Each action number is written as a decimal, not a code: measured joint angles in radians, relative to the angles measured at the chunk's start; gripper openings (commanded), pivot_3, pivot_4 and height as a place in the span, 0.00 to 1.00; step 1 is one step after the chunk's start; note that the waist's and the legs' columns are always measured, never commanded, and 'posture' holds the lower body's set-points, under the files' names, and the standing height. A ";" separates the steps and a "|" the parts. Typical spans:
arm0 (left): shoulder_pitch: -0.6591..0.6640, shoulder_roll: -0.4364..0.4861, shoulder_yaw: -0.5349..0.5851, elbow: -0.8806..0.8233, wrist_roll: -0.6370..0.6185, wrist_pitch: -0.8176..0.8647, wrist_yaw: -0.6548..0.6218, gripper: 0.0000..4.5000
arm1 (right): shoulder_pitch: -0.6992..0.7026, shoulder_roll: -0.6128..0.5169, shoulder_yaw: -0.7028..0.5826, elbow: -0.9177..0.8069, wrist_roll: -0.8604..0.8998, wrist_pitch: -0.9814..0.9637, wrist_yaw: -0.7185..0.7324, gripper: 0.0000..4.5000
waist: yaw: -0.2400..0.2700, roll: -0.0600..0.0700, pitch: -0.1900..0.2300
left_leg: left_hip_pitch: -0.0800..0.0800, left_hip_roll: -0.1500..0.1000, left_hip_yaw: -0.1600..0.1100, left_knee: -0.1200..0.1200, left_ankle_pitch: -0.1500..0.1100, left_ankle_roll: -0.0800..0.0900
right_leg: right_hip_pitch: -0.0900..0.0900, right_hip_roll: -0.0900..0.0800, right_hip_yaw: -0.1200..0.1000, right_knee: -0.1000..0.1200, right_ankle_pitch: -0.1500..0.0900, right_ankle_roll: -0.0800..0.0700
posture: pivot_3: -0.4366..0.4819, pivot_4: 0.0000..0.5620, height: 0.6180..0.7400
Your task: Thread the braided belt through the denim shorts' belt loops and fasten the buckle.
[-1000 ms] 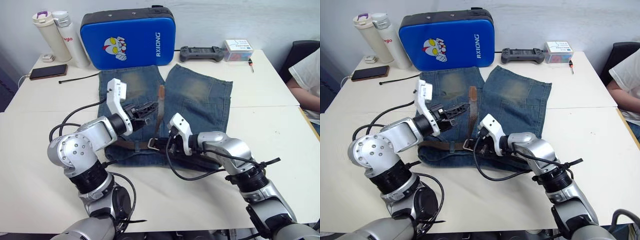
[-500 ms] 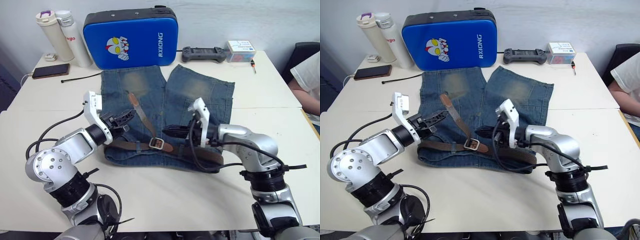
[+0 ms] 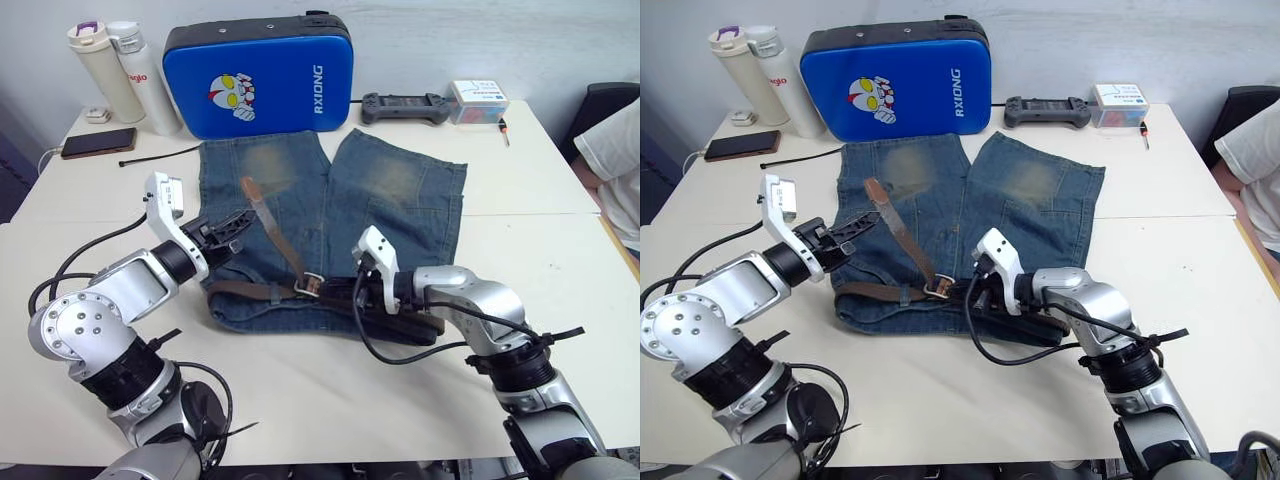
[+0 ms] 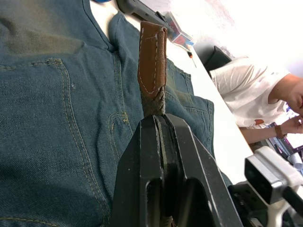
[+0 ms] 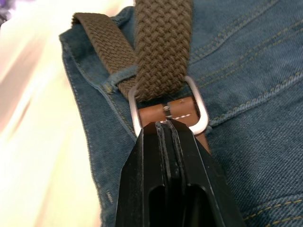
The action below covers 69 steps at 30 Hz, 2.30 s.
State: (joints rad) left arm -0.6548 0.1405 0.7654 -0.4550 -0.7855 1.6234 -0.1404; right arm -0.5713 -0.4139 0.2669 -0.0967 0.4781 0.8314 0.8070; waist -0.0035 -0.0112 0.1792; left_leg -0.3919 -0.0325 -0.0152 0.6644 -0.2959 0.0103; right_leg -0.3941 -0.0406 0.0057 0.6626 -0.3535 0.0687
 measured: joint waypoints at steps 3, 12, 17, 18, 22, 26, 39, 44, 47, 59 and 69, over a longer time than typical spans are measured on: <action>0.003 0.000 0.001 -0.002 -0.018 0.000 0.015 0.00 | -0.005 0.020 0.000 0.020 -0.007 -0.009 0.007 0.01 | -0.003 0.000 0.000 | 0.000 0.000 0.000 0.000 0.000 0.000 | 0.000 0.000 0.000 0.000 0.000 0.000 | 0.48 0.27 1.00; 0.032 0.025 0.019 -0.005 -0.060 0.000 0.049 0.00 | -0.052 0.066 0.017 0.073 -0.040 -0.050 0.037 0.01 | -0.001 0.000 0.000 | 0.000 0.000 0.000 0.000 0.000 0.000 | 0.000 0.000 0.000 0.000 0.000 0.000 | 0.48 0.27 1.00; 0.043 0.035 0.028 -0.005 -0.068 0.000 0.064 0.00 | -0.056 0.080 0.042 0.119 -0.073 -0.090 0.071 0.01 | -0.003 0.000 0.000 | 0.000 0.000 0.000 0.000 0.000 -0.001 | 0.000 0.000 0.000 0.000 0.000 0.000 | 0.48 0.27 1.00; 0.043 0.039 0.032 -0.005 -0.073 0.000 0.064 0.00 | -0.059 0.082 0.042 0.125 -0.075 -0.092 0.075 0.01 | -0.003 0.000 0.000 | 0.000 0.000 0.000 0.000 0.000 -0.001 | 0.000 0.000 0.000 0.000 0.000 0.000 | 0.48 0.27 1.00; 0.043 0.060 0.040 -0.005 -0.076 0.000 0.065 0.00 | -0.071 0.092 0.042 0.143 -0.085 -0.105 0.089 0.01 | -0.006 0.000 0.000 | 0.000 0.000 0.000 0.000 0.000 -0.001 | 0.000 0.000 0.000 0.000 0.000 0.000 | 0.48 0.27 1.00; 0.062 0.074 0.043 -0.006 -0.083 0.000 0.065 0.00 | -0.076 0.105 0.040 0.164 -0.092 -0.111 0.102 0.01 | -0.008 0.000 0.000 | 0.000 0.000 0.000 0.000 0.000 -0.001 | 0.000 0.000 0.000 0.000 0.000 0.000 | 0.48 0.27 1.00; 0.095 0.078 0.043 -0.017 -0.085 0.000 0.064 0.00 | -0.153 0.131 -0.073 0.096 0.077 0.033 0.137 0.01 | -0.010 0.000 0.000 | 0.000 0.000 -0.001 -0.001 0.000 -0.001 | 0.000 0.000 -0.001 -0.001 0.000 0.000 | 0.48 0.27 1.00; 0.095 0.111 0.041 -0.017 -0.090 0.000 0.064 0.00 | -0.155 0.130 0.000 0.160 -0.019 -0.030 0.122 0.01 | -0.016 0.000 0.000 | 0.000 0.000 -0.001 -0.002 0.000 -0.001 | -0.001 0.000 0.000 -0.001 0.000 0.000 | 0.48 0.27 1.00; 0.096 0.119 0.040 -0.017 -0.090 0.000 0.064 0.00 | -0.154 0.131 0.013 0.191 -0.057 -0.052 0.114 0.01 | -0.021 0.000 0.000 | 0.000 0.000 -0.001 -0.002 0.000 -0.001 | -0.001 0.000 -0.001 -0.001 0.000 0.000 | 0.48 0.27 1.00; 0.110 0.153 0.038 -0.017 -0.090 0.000 0.061 0.00 | -0.154 0.153 0.015 0.225 -0.097 -0.090 0.128 0.01 | -0.024 0.000 0.000 | 0.000 0.000 -0.001 -0.002 0.000 -0.001 | -0.001 0.000 -0.001 -0.001 0.000 0.000 | 0.48 0.27 1.00; 0.110 0.155 0.026 -0.017 -0.090 0.000 0.058 0.00 | -0.148 0.146 0.023 0.284 -0.118 -0.114 0.159 0.01 | -0.024 0.000 0.000 | 0.000 0.000 -0.001 -0.002 0.000 -0.001 | -0.001 0.000 0.000 -0.001 0.000 0.000 | 0.48 0.27 1.00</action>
State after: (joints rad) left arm -0.5446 0.2954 0.7917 -0.4716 -0.8752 1.6236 -0.0828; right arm -0.7197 -0.2680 0.2898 0.1869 0.3602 0.7174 0.9664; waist -0.0278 -0.0113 0.1791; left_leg -0.3917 -0.0324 -0.0162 0.6621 -0.2963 0.0092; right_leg -0.3949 -0.0406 0.0053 0.6614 -0.3535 0.0687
